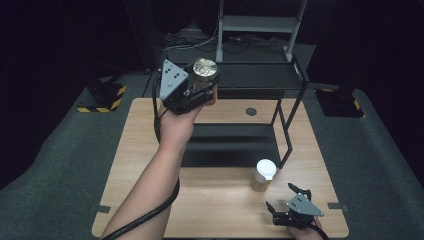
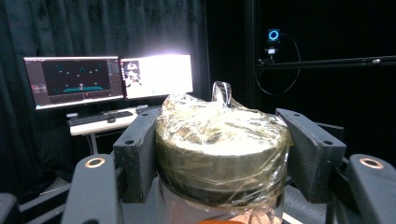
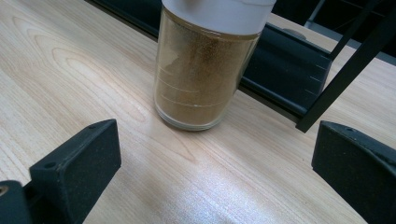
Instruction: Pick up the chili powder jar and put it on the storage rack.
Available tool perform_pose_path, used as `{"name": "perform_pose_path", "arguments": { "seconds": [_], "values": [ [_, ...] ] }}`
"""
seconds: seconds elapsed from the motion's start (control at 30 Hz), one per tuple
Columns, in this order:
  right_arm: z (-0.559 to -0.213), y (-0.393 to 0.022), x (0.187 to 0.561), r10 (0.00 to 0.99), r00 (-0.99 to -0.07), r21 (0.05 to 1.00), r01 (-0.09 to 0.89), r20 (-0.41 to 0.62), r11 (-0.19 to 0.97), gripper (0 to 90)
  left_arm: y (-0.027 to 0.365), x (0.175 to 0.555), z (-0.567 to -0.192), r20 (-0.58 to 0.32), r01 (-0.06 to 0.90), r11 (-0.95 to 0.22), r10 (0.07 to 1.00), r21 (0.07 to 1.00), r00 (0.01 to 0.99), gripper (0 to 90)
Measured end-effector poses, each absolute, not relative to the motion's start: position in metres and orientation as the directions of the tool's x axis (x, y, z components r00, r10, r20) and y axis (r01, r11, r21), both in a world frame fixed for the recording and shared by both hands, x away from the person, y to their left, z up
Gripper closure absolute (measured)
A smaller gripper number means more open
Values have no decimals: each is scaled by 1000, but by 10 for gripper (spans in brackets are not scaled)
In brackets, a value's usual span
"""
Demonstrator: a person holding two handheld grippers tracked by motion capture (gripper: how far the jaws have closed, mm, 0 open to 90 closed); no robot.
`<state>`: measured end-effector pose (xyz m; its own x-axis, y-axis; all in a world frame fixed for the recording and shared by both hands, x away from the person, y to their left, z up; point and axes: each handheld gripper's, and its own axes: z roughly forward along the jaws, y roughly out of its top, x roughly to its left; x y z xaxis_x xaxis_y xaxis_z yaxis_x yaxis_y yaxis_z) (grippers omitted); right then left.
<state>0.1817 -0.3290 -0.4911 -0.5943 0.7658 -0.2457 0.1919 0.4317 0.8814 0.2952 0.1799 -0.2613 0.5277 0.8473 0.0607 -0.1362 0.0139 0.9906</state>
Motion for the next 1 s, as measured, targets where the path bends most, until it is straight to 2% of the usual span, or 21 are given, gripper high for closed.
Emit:
{"name": "perform_pose_path", "arguments": {
  "seconds": [0.7, 1.0],
  "values": [
    [-492, -330, 181, 769, -591, 887, 187, -242, 423, 1, 167, 325, -248, 55, -112, -1, 873, 994, 485, 343],
    [-493, -332, 180, 772, -591, 890, 187, -236, 415, 1, 164, 339, -252, 11, -103, 41, 889, 994, 457, 343]
  ]
}}
